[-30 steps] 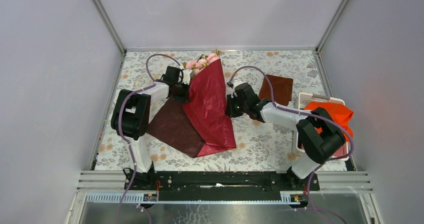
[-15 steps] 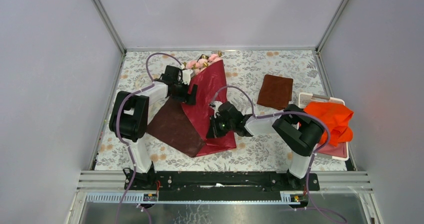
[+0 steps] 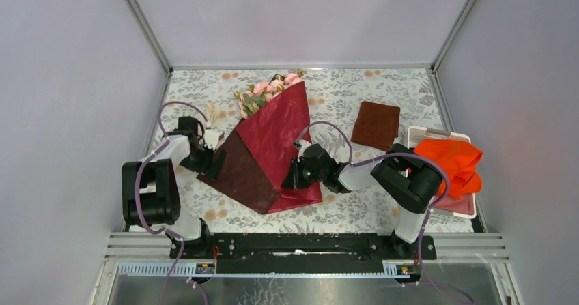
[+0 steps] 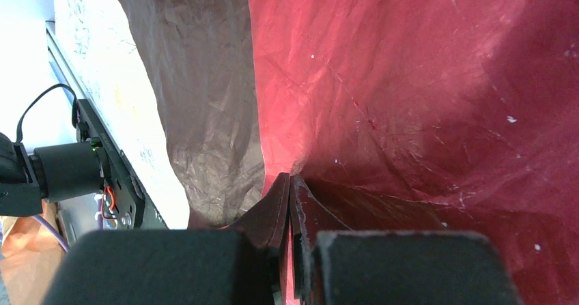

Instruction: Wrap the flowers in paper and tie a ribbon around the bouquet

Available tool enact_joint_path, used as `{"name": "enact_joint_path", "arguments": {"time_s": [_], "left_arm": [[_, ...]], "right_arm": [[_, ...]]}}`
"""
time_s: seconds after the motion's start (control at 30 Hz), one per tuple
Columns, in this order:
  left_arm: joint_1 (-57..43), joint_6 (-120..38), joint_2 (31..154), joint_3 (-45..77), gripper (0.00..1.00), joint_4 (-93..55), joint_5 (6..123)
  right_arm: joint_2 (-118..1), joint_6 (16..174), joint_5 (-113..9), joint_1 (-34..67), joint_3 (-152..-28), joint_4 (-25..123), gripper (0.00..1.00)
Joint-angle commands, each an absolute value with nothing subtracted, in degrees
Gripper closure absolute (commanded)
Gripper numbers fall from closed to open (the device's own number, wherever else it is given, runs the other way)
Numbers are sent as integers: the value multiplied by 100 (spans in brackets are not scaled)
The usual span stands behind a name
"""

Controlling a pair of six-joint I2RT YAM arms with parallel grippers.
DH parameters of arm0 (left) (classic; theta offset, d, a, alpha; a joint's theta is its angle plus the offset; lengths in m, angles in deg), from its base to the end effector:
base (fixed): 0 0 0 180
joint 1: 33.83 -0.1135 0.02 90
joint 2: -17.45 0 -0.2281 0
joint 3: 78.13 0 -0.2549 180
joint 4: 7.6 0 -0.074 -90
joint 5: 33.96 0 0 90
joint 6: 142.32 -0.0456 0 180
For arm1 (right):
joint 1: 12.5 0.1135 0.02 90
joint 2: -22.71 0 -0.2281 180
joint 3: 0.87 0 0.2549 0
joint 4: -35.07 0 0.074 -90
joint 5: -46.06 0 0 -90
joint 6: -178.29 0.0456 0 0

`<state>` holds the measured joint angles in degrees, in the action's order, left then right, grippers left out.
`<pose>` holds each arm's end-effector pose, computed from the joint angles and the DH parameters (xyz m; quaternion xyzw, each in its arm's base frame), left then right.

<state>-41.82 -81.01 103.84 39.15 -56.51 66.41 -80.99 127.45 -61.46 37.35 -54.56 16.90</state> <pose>0.2732 0.0301 0.1254 0.1903 0.9659 -0.0373 0.1713 0.2072 0.2669 0.0778 -0.1542 0.8531 0.4316 0.2493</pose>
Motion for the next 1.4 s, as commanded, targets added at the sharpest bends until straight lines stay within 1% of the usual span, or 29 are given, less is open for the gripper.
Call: {"name": "enact_joint_path", "arguments": {"time_s": [0.0,0.1,0.23,0.33,0.4,0.5,0.63,0.73,0.83,0.87,0.97,1.03,1.07,1.17,1.2,1.3,1.37], "left_arm": [[-4148,-8607,10495,4320,1,-6075,6272],[-4107,-8548,10790,4258,1,-6128,6653],[-3687,-9000,11292,4025,2,-6710,7356],[-3452,-8970,11563,3749,11,-7017,7736],[-3439,-8967,11526,3596,18,-7154,8050],[-3440,-8924,11369,3457,25,-7282,8176],[-3442,-8894,10980,3371,42,-7567,8369],[-3443,-8980,10650,3357,62,-7813,8549],[-3441,-8935,10493,3434,86,-7874,8550],[-3444,-8898,10485,3449,91,-7871,8497],[-3442,-8790,10470,3434,96,-7870,8337],[-3444,-8714,10376,3371,96,-7870,8247],[-3444,-8677,10311,3348,94,-7845,8174],[-3444,-8498,10123,3431,70,-7390,7745],[-3444,-8414,10091,3509,65,-7196,7558],[-3442,-8177,10131,3624,64,-6894,7254],[-3444,-8116,10123,3637,64,-6879,7282]], "right_arm": [[-8370,12595,-5898,3938,-5319,2249,95],[-8336,12529,-5840,3983,-5312,2273,95],[-8208,12464,-5730,3988,-5280,2346,95],[-8109,12429,-5676,3989,-5272,2420,95],[-8069,12426,-5624,3993,-5259,2455,95],[-8043,12444,-5606,3996,-5253,2460,95],[-8072,12442,-5595,3997,-5254,2486,95],[-8081,12433,-5586,3997,-5241,2487,95],[-8098,12429,-5579,3997,-5244,2478,95],[-8100,12422,-5581,3997,-5245,2478,95],[-8100,12422,-5574,3997,-5247,2487,95],[-8093,12413,-5570,3996,-5250,2487,95],[-8092,12410,-5568,3996,-5238,2487,95],[-8091,12392,-5550,3997,-5229,2479,95],[-8090,12383,-5554,3997,-5229,2477,95],[-8111,12369,-5562,3997,-5241,2493,95],[-8113,12354,-5563,3997,-5241,2512,95]]}}
